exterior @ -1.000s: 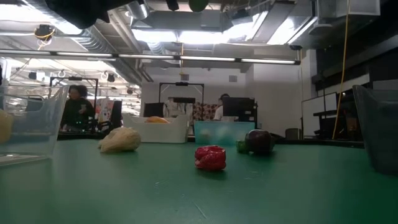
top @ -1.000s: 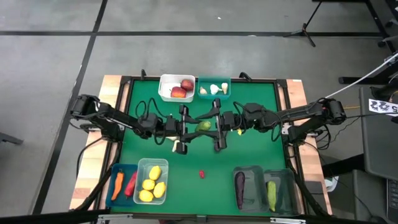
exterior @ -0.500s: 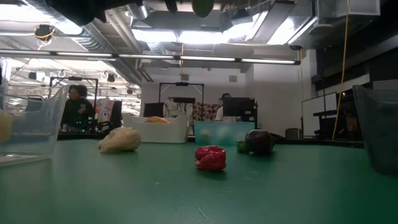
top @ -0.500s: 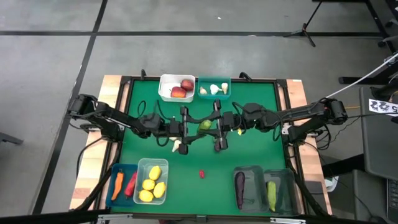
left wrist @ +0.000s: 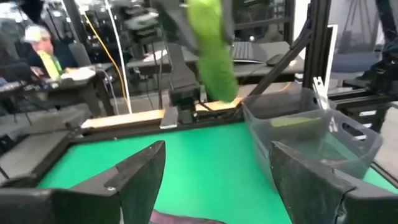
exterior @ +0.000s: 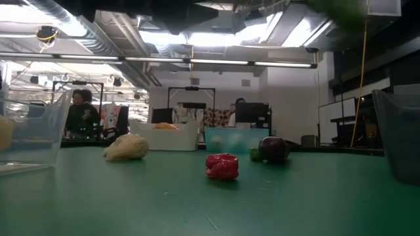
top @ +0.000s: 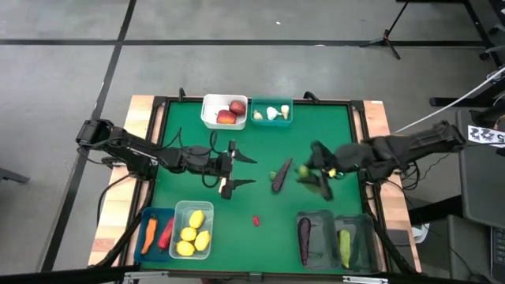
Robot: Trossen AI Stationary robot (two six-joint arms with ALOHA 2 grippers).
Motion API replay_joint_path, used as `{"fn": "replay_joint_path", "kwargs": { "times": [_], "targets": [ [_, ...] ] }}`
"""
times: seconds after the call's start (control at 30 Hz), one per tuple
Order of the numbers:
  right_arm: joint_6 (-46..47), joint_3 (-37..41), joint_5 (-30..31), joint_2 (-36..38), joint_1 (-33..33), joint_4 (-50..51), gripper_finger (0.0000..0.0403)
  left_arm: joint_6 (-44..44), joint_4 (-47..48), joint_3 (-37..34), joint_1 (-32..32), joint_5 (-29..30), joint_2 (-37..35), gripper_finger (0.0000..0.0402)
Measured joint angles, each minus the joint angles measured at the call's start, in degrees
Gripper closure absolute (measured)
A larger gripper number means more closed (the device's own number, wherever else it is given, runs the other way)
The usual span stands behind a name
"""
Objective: Sort produce into baskets
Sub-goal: Put the cucumber into the right black bin
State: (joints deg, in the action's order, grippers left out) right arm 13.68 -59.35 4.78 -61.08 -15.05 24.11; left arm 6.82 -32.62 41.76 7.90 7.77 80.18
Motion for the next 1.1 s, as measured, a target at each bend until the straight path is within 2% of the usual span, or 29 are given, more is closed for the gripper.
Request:
{"fn": "replay_joint_path", "kwargs": {
  "times": [0.13, 0.23, 0.4, 0.53, 0.67, 0.87, 1.1],
  "targets": [
    [17.50, 0.00, 0.94, 2.87, -9.37, 13.56, 0.0266, -2.21, 0.90, 0.00, -0.05, 0.03, 0.00, 0.0121],
    [33.83, 0.16, 6.54, 2.73, -18.72, 22.18, 0.0263, -4.09, 0.80, 0.00, -0.07, 0.05, 0.02, 0.0121],
    [54.15, 3.02, 12.92, -0.07, -34.40, 23.58, 0.0261, -6.20, 0.81, 0.00, -0.04, 0.05, 0.02, 0.0121],
    [67.97, 3.76, 16.19, -4.28, -43.74, 23.57, 0.0261, -6.26, 0.78, 0.00, -0.07, 0.07, 0.02, 0.0121],
    [80.22, 3.76, 16.94, -8.88, -48.67, 23.30, 0.0259, -6.99, 0.61, 0.00, -0.09, 0.11, 0.03, 0.0121],
    [98.01, 3.76, 20.24, -13.99, -52.59, 26.50, 0.0257, -11.04, 0.48, 0.00, -0.43, 1.24, 0.04, 0.0121],
    [110.97, 3.76, 15.78, -17.32, -55.84, 26.89, 0.0220, -17.32, 0.81, 0.00, -2.22, 2.58, 0.63, 0.0121]
  ]
}}
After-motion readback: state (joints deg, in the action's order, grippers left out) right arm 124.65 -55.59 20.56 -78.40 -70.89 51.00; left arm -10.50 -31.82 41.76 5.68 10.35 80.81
